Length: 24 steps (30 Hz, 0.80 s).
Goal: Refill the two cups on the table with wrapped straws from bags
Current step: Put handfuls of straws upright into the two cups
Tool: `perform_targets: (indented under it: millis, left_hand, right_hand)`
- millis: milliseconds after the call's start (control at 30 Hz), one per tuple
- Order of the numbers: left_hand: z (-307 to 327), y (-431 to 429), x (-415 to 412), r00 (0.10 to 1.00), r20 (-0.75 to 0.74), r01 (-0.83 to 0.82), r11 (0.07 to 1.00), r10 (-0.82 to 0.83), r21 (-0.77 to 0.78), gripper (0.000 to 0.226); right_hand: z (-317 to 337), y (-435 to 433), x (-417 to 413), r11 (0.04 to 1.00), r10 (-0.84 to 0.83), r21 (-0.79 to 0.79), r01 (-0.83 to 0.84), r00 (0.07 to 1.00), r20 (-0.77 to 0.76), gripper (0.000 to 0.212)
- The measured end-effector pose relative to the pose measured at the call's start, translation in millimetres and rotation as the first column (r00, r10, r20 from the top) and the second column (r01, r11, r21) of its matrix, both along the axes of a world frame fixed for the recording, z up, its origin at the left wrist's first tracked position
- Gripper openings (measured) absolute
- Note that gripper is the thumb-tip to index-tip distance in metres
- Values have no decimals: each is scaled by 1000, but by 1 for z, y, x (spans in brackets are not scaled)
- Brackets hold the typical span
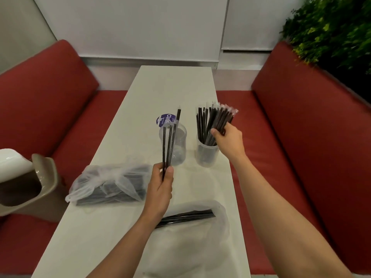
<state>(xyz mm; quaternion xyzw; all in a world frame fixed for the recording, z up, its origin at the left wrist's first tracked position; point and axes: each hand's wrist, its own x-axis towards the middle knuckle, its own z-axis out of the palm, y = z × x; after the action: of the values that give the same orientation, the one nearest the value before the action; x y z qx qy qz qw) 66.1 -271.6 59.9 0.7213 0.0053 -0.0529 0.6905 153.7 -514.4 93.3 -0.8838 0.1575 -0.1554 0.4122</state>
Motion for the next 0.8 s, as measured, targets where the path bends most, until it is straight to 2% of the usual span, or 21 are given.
perform_targets:
  millis: [100,233,300,400,467,600,700,800]
  left_hand:
    - [0,4,1,1000,-4,7,1000,-7,-6,14]
    - [-3,10,1,1000,-27,9,999,-8,31,16]
    - [-5,11,2,999,-39,13,999,-12,34,17]
    - [-5,10,1,999,-50,23,999,-21,30,17]
    - [-5,9,1,998,-61,23,999,-22,23,18]
    - [-4,7,-1,997,-60,41,999,-40,8,21]
    - [-2,7,-4,997,-46,60,998,-60,-6,22]
    - [2,5,-9,995,-31,97,995,-98,-27,23]
  right_hand:
    - [-16,2,12,995,54,-79,-66,988,-147,19]
    - [-21,3,20,990,7,-135,-30,986,-169,21]
    - [-22,4,20,994,-16,-108,-3,985,-174,26]
    - [-19,6,15,999,-44,-32,39,984,-170,55]
    - [-18,6,10,996,-73,36,79,989,-126,61]
    - [-13,11,-11,982,-161,104,158,987,17,52]
    - [-4,25,-35,960,-242,193,205,951,191,32]
    - [7,45,-56,943,-164,318,97,968,190,18]
